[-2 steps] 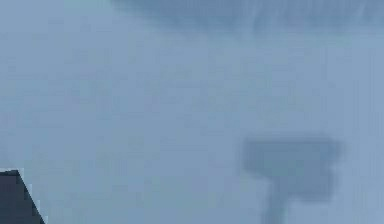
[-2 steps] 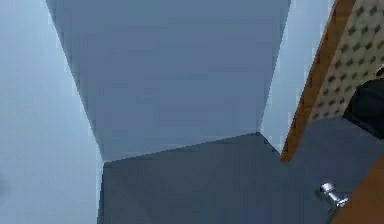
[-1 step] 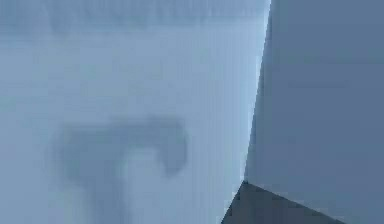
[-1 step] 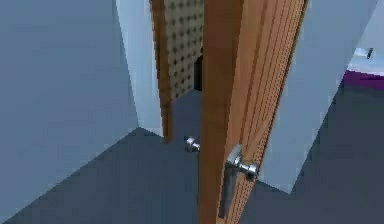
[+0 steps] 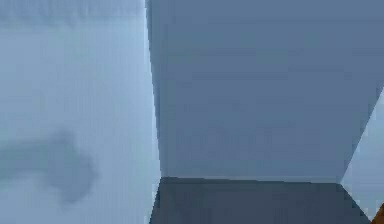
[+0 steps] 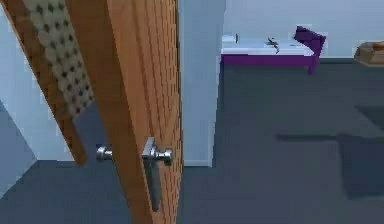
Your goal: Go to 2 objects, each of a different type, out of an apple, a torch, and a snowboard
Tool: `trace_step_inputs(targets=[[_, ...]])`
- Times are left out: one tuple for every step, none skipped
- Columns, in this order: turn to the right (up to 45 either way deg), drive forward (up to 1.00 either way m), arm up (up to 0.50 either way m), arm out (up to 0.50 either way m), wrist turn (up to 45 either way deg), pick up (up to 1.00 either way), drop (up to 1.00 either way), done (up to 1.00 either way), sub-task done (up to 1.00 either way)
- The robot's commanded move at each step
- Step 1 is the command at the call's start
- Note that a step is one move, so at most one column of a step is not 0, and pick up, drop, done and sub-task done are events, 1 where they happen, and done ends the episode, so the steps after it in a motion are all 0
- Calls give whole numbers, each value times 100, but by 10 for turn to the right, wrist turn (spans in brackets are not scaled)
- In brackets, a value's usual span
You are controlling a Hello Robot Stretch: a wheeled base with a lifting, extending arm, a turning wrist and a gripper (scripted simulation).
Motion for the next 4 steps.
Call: trace_step_inputs(targets=[[450,0,0,0,0,0,0,0,0],[0,20,0,0,0,0,0,0,0],[-360,0,0,0,0,0,0,0,0],[-30,0,0,0,0,0,0,0,0]])
